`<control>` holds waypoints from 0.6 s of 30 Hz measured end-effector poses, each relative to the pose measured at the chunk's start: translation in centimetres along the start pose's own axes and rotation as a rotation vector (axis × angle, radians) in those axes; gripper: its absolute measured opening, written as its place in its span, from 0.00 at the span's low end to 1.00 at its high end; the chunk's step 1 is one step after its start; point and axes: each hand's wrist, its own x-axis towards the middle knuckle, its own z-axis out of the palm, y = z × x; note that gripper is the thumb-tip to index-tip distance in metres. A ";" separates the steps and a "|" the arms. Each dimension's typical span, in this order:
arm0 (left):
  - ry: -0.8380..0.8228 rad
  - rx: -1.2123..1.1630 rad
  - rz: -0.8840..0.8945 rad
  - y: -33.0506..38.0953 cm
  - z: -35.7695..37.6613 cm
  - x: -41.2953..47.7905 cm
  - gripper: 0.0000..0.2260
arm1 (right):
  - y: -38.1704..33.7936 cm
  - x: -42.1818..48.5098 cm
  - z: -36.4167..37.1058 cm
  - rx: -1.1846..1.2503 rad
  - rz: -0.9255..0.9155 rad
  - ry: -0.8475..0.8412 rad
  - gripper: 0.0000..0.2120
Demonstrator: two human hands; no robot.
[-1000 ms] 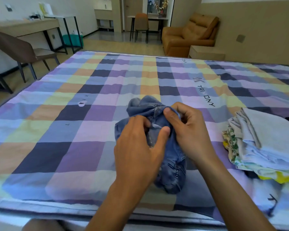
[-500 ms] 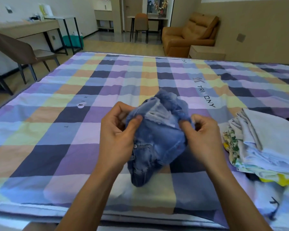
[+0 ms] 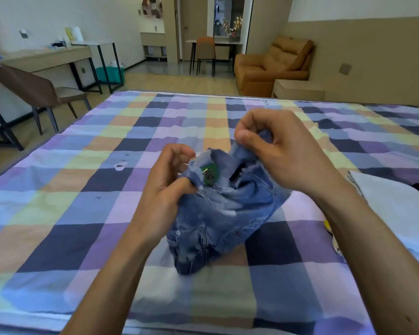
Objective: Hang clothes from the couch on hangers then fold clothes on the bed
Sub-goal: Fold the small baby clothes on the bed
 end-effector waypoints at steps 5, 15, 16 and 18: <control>-0.083 0.219 0.047 2.4 1.2 0.1 0.18 | -2.6 3.1 0.8 -0.020 -0.078 0.064 0.07; 0.139 0.066 0.071 1.6 -1.4 2.3 0.07 | 1.5 2.6 -0.4 0.198 0.091 0.135 0.09; 0.137 -0.062 0.008 1.1 -1.9 2.4 0.06 | 2.4 1.9 -0.5 0.241 0.131 0.014 0.14; 0.166 -0.258 -0.091 0.3 -2.7 2.6 0.08 | 4.7 0.4 -0.1 0.238 0.236 -0.318 0.23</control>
